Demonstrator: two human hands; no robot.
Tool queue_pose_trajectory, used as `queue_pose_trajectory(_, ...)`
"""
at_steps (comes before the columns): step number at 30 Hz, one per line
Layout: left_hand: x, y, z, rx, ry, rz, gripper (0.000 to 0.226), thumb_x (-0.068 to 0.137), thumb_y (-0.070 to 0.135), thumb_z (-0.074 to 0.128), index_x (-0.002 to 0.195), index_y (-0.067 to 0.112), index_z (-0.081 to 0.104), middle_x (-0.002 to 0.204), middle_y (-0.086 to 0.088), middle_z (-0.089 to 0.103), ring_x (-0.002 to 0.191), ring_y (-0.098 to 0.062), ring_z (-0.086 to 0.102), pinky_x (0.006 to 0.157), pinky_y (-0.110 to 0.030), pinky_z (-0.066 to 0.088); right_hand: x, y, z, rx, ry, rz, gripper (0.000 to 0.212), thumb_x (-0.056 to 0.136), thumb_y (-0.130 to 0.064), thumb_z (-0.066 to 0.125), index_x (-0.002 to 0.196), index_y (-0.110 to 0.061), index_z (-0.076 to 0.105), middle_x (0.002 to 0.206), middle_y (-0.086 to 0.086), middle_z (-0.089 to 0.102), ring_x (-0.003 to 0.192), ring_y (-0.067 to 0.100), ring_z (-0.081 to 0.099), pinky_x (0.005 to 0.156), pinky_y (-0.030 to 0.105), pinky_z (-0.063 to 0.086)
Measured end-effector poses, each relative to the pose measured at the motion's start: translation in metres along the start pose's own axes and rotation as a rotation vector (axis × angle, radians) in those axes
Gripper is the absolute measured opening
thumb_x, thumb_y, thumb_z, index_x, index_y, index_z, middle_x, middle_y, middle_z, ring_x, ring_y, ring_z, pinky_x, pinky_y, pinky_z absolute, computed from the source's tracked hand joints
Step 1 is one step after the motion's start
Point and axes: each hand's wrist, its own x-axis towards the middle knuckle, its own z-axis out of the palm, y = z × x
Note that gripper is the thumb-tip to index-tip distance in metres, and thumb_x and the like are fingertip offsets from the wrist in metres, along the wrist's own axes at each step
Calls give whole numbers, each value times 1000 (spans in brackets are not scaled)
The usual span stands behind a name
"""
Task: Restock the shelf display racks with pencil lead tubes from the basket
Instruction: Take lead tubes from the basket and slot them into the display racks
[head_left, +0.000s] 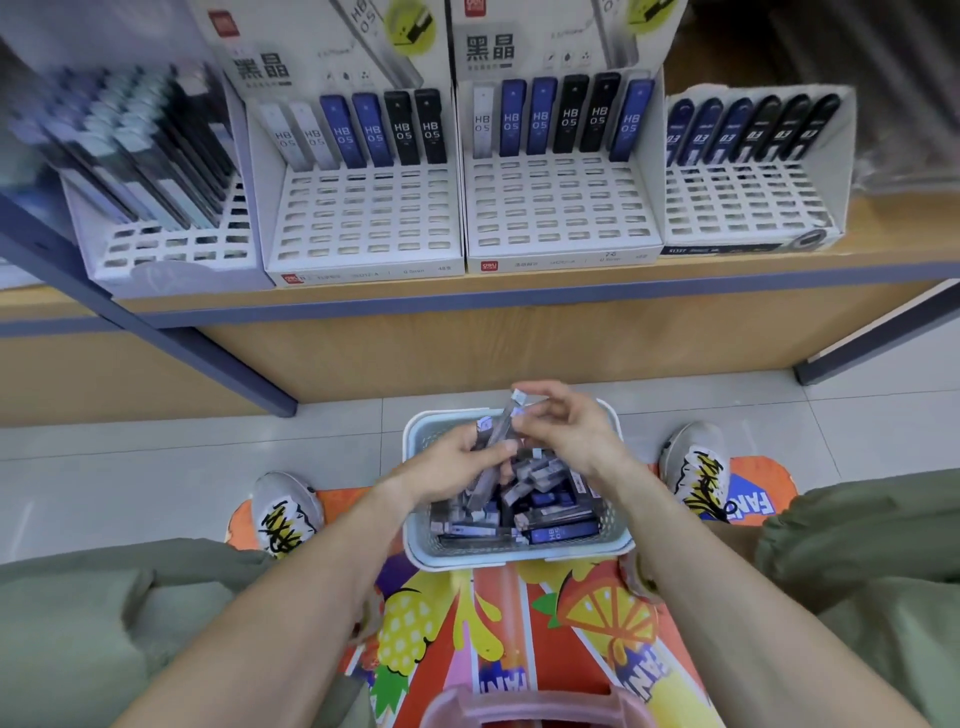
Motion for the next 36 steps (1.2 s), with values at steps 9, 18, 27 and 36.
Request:
queue_pose_trajectory(9,-64,116,-30,-329,102,241,40,104,45,49,116,12,67,72,-4,58,52,-16,42,49,-23,29,-42,-128,20,390,124,-287,24,83,-3,80,105,-3,72,88,17,76,69,21,70,72,26,58)
queue_pose_trajectory(18,-157,193,-92,-433,301,425,45,101,45,54,125,8,59,77,-1,56,44,-12,36,45,-28,12,-58,-271,81,393,-68,-580,23,87,-8,77,109,-7,74,100,13,78,94,24,74,84,30,59)
queue_pose_trajectory(27,-189,181,-147,-498,629,444,26,100,37,61,117,18,60,73,1,58,47,-12,43,38,-19,20,-41,-310,156,126,-146,-693,29,87,-1,77,113,-11,73,98,14,77,93,27,75,78,29,61)
queue_pose_trajectory(36,-186,150,-179,-494,707,357,32,100,42,60,122,20,60,86,-2,74,61,-20,65,40,-22,18,-2,-293,202,-19,-77,-634,26,87,-12,79,109,-23,71,88,6,77,85,22,75,82,46,63)
